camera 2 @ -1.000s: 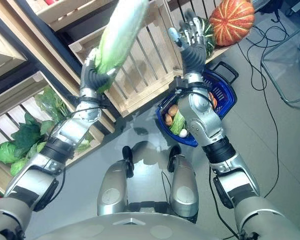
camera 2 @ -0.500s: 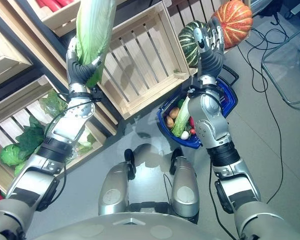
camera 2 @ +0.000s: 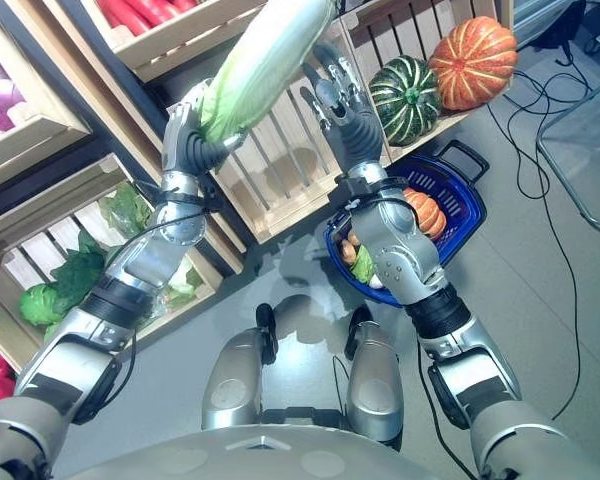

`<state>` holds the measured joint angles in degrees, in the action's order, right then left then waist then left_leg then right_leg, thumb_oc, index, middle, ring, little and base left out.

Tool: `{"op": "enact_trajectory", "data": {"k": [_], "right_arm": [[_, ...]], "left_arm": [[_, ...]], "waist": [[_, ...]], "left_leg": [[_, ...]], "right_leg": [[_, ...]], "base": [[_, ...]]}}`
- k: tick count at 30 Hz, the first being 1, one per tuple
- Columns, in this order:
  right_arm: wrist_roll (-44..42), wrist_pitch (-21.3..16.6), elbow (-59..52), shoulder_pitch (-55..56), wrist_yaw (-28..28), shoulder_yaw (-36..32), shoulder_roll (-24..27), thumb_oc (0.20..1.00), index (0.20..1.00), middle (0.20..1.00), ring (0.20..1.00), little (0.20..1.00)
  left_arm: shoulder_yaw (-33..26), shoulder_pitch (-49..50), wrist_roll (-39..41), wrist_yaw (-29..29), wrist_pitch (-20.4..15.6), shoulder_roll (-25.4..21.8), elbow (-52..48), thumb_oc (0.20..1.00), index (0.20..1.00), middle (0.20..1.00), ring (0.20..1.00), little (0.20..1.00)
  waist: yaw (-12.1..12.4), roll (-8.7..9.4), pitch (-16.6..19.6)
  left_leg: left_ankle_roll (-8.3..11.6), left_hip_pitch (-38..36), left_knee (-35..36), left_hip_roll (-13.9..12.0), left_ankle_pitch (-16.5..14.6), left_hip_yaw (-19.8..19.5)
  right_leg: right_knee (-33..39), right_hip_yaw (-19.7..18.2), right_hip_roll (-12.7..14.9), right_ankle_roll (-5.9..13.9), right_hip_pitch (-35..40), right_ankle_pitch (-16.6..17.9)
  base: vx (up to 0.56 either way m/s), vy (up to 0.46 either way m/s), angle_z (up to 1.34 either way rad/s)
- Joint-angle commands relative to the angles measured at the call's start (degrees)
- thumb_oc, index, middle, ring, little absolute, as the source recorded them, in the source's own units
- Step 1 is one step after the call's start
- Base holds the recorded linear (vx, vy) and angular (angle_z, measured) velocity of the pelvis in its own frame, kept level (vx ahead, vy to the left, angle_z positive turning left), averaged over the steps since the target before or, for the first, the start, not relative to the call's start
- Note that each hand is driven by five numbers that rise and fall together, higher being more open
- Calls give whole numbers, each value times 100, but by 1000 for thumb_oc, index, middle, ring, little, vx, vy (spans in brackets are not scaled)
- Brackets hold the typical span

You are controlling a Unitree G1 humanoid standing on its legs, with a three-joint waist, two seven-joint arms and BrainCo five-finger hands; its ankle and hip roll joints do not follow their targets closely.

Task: Pick up fruits and vegetables into the basket

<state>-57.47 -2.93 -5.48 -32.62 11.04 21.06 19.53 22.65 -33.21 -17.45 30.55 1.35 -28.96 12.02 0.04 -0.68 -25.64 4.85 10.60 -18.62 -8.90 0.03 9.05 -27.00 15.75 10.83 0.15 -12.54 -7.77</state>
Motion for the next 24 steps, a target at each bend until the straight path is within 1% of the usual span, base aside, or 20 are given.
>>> {"op": "enact_trajectory", "data": {"k": [1, 4, 9, 12, 13, 15, 17, 18, 21, 24], "right_arm": [[-416, -11, -139, -462, -341, 154, -387, 1000, 1000, 1000, 1000, 1000], [-712, 142, -28, -484, -202, 186, -499, 1000, 1000, 1000, 1000, 1000], [-1050, 253, 248, -519, -102, 195, -651, 1000, 1000, 1000, 1000, 1000], [-1308, 266, 340, -571, -27, 193, -721, 1000, 1000, 1000, 1000, 1000], [-1317, 263, 347, -577, -18, 193, -726, 1000, 1000, 1000, 1000, 1000], [-1486, 237, 425, -597, 181, 192, -744, 1000, 1000, 1000, 1000, 1000], [-1518, 135, 543, -641, 267, 168, -772, 1000, 1000, 1000, 1000, 1000], [-1450, 91, 584, -670, 199, 171, -783, 1000, 1000, 1000, 1000, 1000], [-1359, 81, 524, -743, 48, 237, -834, 1000, 1000, 1000, 1000, 1000], [-1398, 61, 481, -786, 13, 257, -843, 1000, 1000, 1000, 1000, 1000]], "left_arm": [[440, -363, -694, -43, -244, -309, -704, 200, 200, 200, 200, 200], [619, -491, -990, -22, -180, -358, -679, 200, 200, 200, 200, 200], [835, -651, -1466, 85, -100, -388, -666, 200, 200, 200, 200, 200], [973, -760, -1969, 229, -55, -422, -658, 200, 200, 200, 200, 200], [987, -770, -2007, 235, -51, -420, -650, 200, 200, 200, 200, 200], [1090, -832, -2349, 303, 31, -430, -639, 200, 200, 200, 200, 200], [1176, -859, -2293, 208, 71, -422, -616, 200, 200, 200, 200, 200], [1201, -861, -2268, 204, 94, -408, -605, 200, 200, 200, 200, 200], [1315, -924, -2219, 264, 193, -324, -529, 200, 200, 200, 200, 200], [1331, -908, -2244, 229, 157, -264, -535, 200, 200, 200, 200, 200]], "waist": [[62, 297, 324], [85, 342, 320], [111, 384, 299], [124, 410, 279], [127, 413, 278], [127, 432, 274], [133, 448, 279], [135, 449, 278], [118, 460, 282], [125, 438, 313]], "left_leg": [[-77, -221, -283, 105, -696, 231], [-72, -216, -284, 91, -710, 227], [-71, -206, -281, 91, -723, 220], [-67, -177, -307, 83, -741, 220], [-67, -174, -309, 83, -743, 219], [-66, -178, -306, 77, -753, 222], [-59, -177, -305, 65, -760, 239], [-52, -177, -294, 59, -754, 243], [-46, -176, -271, 60, -752, 227], [-34, -180, -243, 70, -745, 217]], "right_leg": [[848, -167, 140, 512, 499, 277], [860, -153, 133, 522, 506, 283], [885, -145, 124, 528, 511, 296], [880, -135, 128, 528, 495, 298], [880, -135, 128, 529, 493, 298], [886, -128, 128, 535, 489, 308], [904, -124, 128, 542, 494, 311], [918, -117, 126, 542, 498, 317], [937, -139, 127, 556, 487, 325], [951, -143, 134, 572, 485, 320]], "base": [[-25, -35, 8], [-6, -35, 5], [-5, -11, 1], [-18, -14, 3], [0, 0, 0], [0, 0, 0], [0, 0, 0], [0, 0, 0], [0, 0, 0], [0, 0, 0]]}}
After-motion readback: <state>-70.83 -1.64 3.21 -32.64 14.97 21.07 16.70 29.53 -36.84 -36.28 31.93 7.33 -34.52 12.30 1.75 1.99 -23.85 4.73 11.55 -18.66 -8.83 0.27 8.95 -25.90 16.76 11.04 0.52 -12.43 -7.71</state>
